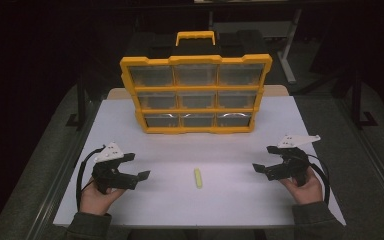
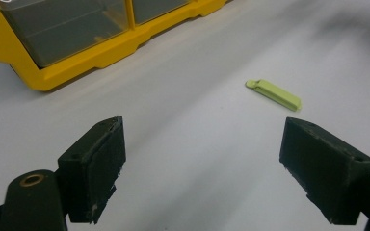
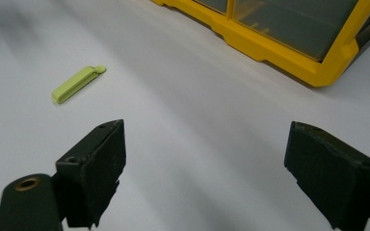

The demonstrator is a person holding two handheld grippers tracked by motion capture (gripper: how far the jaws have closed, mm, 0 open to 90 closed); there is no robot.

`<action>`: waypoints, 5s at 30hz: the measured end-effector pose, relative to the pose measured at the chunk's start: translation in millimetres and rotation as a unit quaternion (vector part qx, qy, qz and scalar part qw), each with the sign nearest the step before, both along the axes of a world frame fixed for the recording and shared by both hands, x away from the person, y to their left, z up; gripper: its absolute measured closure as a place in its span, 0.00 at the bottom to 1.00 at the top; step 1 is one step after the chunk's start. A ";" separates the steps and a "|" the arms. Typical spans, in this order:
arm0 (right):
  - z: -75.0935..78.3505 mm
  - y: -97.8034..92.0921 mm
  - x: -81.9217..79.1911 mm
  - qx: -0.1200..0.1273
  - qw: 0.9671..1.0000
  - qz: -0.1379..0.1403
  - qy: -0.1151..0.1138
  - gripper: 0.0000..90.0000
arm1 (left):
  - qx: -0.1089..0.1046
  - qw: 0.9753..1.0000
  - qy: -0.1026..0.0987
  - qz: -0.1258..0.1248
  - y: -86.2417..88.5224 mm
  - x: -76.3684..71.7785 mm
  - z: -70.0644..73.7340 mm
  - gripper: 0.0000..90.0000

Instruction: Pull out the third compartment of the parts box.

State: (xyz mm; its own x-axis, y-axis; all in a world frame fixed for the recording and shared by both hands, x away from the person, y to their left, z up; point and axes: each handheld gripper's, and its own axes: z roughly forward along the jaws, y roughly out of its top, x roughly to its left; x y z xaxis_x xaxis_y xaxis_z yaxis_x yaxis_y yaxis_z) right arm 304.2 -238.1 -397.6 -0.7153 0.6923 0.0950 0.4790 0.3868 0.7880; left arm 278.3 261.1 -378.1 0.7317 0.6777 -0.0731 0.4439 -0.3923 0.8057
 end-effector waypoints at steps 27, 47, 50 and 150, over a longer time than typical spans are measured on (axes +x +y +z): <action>5.2 -7.8 -2.1 0.004 1.000 -0.005 -0.006 0.15 | -0.037 0.999 0.006 -0.038 -7.1 -1.1 1.1 0.20; 6.9 -13.2 -0.7 0.009 1.000 -0.004 -0.010 0.15 | -0.121 0.986 0.014 -0.109 -42.9 19.3 30.4 0.24; 7.6 -13.5 -0.7 0.008 1.000 -0.006 -0.014 0.15 | -0.126 0.987 0.009 -0.100 -47.6 22.1 35.0 0.24; 5.8 -18.3 6.3 0.021 1.000 0.002 -0.022 0.15 | -0.434 0.897 0.066 0.051 -233.3 158.2 95.8 0.79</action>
State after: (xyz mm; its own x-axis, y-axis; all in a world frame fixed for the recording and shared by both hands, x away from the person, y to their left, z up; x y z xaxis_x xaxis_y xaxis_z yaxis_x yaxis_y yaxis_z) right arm 310.5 -256.4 -391.7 -0.7217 0.6860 0.0927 0.4427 0.3545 0.8236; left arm 436.5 27.8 -282.2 0.6157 0.3857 -0.6872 0.5559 0.4055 0.7257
